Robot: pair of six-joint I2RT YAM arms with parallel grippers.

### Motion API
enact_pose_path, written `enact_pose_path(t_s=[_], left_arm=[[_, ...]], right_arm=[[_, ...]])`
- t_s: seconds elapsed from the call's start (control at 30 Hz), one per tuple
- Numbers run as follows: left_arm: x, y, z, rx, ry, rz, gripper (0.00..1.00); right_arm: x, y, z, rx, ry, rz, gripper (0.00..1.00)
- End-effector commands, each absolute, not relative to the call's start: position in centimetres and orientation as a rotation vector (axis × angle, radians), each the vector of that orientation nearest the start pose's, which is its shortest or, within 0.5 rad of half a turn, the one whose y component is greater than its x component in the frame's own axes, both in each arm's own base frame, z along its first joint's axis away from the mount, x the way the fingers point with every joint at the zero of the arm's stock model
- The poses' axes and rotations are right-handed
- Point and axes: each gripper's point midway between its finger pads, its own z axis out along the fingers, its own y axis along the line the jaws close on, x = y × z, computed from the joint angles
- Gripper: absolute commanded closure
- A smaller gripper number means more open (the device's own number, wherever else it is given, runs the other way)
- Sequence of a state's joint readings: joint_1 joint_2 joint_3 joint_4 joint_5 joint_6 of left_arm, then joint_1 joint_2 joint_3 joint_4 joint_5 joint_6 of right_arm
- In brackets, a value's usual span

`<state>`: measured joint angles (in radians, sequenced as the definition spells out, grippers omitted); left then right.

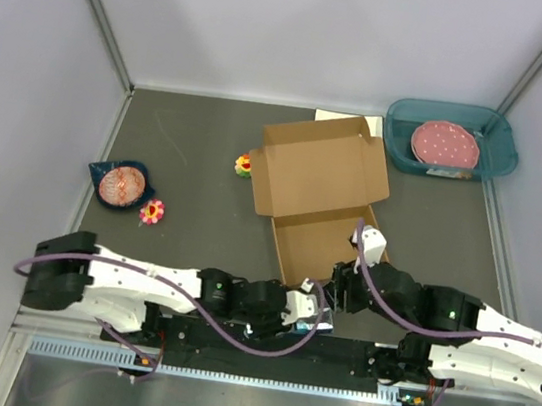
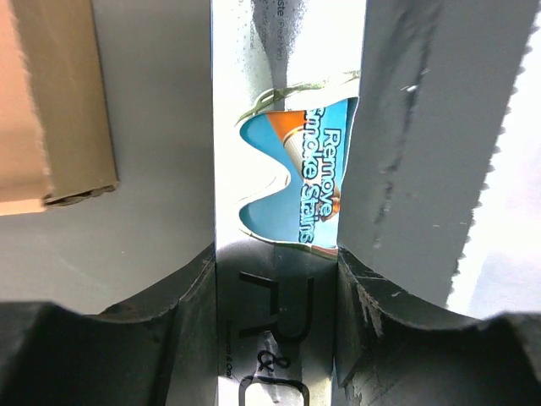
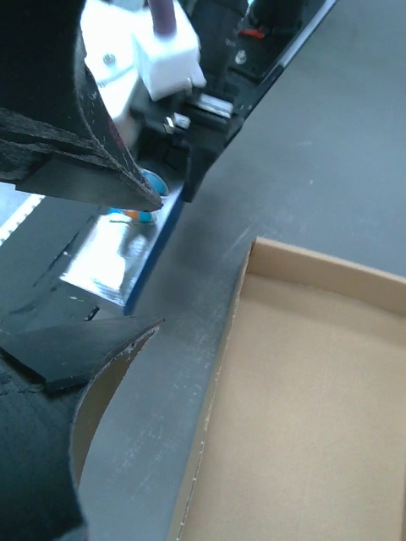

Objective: Fold the paper box

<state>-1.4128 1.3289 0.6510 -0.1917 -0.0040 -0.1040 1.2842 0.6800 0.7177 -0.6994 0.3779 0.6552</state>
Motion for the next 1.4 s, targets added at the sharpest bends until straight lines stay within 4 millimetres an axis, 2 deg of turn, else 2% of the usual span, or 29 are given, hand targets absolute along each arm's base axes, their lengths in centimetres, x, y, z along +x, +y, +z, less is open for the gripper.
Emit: enact_pose_path(t_s=[0.0, 0.03, 0.07, 0.13, 0.2, 0.33, 0.37, 0.4, 0.43, 0.53, 0.73, 0.8, 0.87, 0.93, 0.97, 1.1, 1.23, 1.27, 1.3, 1.33, 1.37], left_arm=[[4.1, -33.3, 13.3, 1.424, 1.844, -0.784, 0.6], [4.1, -33.2, 14.0, 1.419, 1.83, -0.788, 0.59], [4.1, -32.9, 14.6, 1.414, 1.825, -0.775, 0.59], [4.4, -33.1, 17.3, 1.38, 1.764, -0.797, 0.59], [5.5, -33.5, 19.4, 1.324, 1.706, -0.774, 0.59], [8.5, -34.6, 21.0, 1.315, 1.64, -0.693, 0.57], [10.3, -34.7, 21.1, 1.292, 1.658, -0.668, 0.57], [11.0, -35.6, 20.8, 1.318, 1.663, -0.667, 0.57], [13.0, -35.5, 20.5, 1.319, 1.668, -0.62, 0.57], [17.0, -36.2, 19.2, 1.305, 1.722, -0.567, 0.57], [22.5, -38.6, 17.1, 1.282, 1.769, -0.575, 0.57], [23.8, -39.8, 16.4, 1.288, 1.773, -0.583, 0.56], [24.6, -40.4, 16.2, 1.29, 1.779, -0.593, 0.53], [25.3, -41.2, 15.9, 1.297, 1.785, -0.579, 0.44], [25.5, -41.3, 15.9, 1.299, 1.788, -0.575, 0.36], [25.9, -41.2, 16.8, 1.282, 1.791, -0.549, 0.27], [25.6, -39.6, 19.1, 1.201, 1.779, -0.534, 0.21], [25.3, -38.8, 18.9, 1.19, 1.79, -0.527, 0.21], [25.1, -37.9, 20.8, 1.14, 1.769, -0.533, 0.2], [25.2, -37.0, 21.2, 1.07, 1.789, -0.514, 0.2], [25.2, -35.9, 20.5, 1.023, 1.813, -0.494, 0.2]], right_arm=[[11.0, 21.6, 22.6, -0.447, 2.094, 0.768, 0.46], [11.0, 21.2, 22.8, -0.461, 2.09, 0.751, 0.46], [11.3, 20.9, 24.3, -0.44, 2.063, 0.752, 0.46], [11.6, 20.2, 25.3, -0.445, 2.04, 0.729, 0.46], [12.0, 19.5, 27.4, -0.412, 1.997, 0.724, 0.46], [12.6, 17.8, 30.4, -0.369, 1.922, 0.711, 0.46], [12.9, 17.4, 30.7, -0.353, 1.913, 0.699, 0.46], [12.9, 17.3, 30.9, -0.35, 1.907, 0.699, 0.46], [12.9, 17.1, 31.2, -0.344, 1.898, 0.702, 0.46], [12.9, 16.6, 31.7, -0.329, 1.882, 0.716, 0.46], [12.9, 16.1, 31.8, -0.329, 1.866, 0.712, 0.46], [12.9, 16.0, 31.7, -0.331, 1.867, 0.707, 0.45], [13.0, 16.0, 31.6, -0.331, 1.867, 0.698, 0.45], [13.0, 16.1, 31.3, -0.331, 1.872, 0.695, 0.45], [13.1, 16.0, 31.3, -0.326, 1.872, 0.69, 0.45], [13.4, 16.1, 30.7, -0.324, 1.884, 0.656, 0.44], [14.4, 15.7, 30.6, -0.299, 1.88, 0.576, 0.41], [15.0, 15.4, 30.5, -0.272, 1.878, 0.533, 0.39], [15.6, 14.9, 30.5, -0.241, 1.878, 0.494, 0.38], [16.1, 14.6, 30.2, -0.219, 1.882, 0.456, 0.37], [16.8, 14.1, 29.9, -0.189, 1.889, 0.411, 0.35]])
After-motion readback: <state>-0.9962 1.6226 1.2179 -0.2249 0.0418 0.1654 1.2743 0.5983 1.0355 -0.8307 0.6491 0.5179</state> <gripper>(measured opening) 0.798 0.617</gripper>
